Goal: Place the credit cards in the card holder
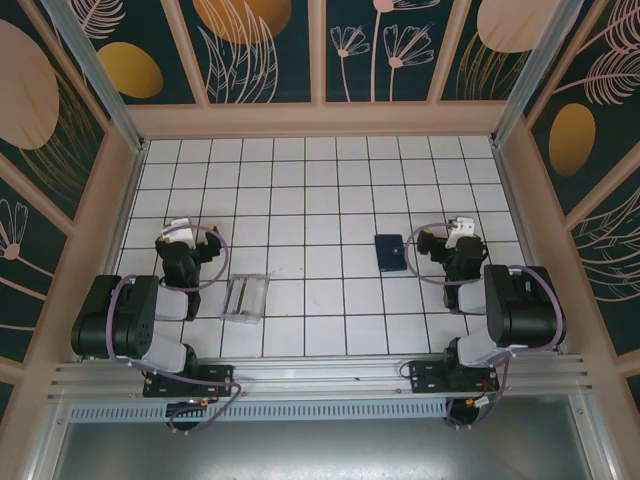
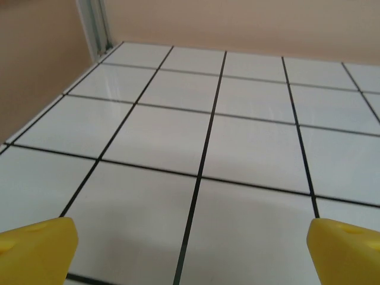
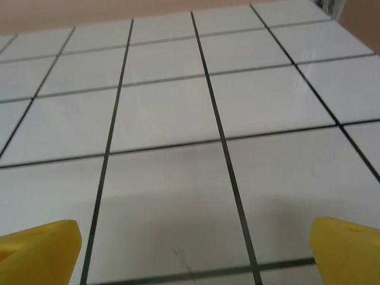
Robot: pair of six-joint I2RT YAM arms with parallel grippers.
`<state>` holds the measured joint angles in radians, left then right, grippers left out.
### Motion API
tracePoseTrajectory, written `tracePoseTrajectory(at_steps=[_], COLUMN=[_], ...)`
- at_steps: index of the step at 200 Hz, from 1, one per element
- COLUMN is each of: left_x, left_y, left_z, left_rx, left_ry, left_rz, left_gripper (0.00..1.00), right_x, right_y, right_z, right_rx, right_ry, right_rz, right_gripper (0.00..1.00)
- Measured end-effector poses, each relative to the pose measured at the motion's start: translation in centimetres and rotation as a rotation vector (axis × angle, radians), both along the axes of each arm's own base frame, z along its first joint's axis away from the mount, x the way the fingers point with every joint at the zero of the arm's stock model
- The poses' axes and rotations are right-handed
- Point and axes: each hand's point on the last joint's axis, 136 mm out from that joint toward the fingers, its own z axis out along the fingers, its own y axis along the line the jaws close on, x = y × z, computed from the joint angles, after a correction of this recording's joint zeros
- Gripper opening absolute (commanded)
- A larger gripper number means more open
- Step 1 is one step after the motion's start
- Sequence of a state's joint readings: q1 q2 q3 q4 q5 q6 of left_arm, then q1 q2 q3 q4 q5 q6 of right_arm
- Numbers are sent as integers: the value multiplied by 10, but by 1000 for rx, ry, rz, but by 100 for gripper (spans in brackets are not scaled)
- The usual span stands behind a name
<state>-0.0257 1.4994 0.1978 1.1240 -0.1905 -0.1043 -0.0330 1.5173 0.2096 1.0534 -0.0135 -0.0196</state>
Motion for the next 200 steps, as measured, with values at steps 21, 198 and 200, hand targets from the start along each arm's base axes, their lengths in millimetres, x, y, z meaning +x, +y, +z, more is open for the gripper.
tracePoseTrajectory(at_steps=[21,198,200], left_x=[3,-10,-12], left_y=[0,12,11], left_z=[10,90,95], left_rx=[6,10,8], left_ry=[-40,-268,-280], left_rz=[-2,81,80], left_gripper=[99,99,99], right_x=[4,6,5], right_y=[0,-14,-16], right_z=[9,60,63], right_rx=[2,34,37], right_ry=[-38,-181,-184], right_rz=[-1,-94,-104], right_gripper=[99,99,99])
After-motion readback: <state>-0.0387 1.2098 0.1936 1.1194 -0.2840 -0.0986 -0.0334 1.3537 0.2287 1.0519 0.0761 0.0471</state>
